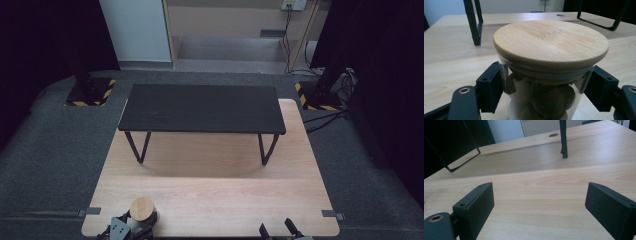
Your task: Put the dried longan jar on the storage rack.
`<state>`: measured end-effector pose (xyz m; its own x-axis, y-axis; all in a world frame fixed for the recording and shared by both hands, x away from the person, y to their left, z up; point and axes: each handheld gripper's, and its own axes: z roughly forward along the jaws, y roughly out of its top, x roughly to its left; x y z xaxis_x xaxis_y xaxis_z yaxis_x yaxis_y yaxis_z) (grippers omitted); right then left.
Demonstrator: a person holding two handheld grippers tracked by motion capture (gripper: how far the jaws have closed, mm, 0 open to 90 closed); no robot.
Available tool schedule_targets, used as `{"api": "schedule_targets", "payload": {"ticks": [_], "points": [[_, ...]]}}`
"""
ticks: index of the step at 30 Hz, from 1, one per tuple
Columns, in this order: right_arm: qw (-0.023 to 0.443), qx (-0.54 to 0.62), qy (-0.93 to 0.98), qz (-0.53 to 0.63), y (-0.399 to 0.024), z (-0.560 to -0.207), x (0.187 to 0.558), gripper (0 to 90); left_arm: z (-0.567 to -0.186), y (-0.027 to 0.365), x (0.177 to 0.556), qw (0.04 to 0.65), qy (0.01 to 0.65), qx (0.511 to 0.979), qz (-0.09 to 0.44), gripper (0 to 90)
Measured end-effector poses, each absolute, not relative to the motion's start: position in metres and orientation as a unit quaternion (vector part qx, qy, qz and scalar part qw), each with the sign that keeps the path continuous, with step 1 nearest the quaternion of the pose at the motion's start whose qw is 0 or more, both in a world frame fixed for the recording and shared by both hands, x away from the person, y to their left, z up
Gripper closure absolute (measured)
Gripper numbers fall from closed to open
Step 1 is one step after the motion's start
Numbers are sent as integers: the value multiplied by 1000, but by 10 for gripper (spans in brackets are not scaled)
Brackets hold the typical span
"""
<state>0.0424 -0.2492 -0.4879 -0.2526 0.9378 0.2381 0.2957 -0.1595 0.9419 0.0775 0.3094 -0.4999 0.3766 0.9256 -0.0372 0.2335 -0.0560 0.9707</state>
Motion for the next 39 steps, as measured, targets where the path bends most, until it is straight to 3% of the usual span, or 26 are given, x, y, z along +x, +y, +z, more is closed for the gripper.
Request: {"api": "schedule_targets", "payload": {"ticks": [18,39], "points": [[306,518,576,554,-239,-477,44,93,-383,330,118,562,412,650,304,243],[309,517,576,552,-235,-471,47,94,-310,335,183,571,384,655,312,243]]}}
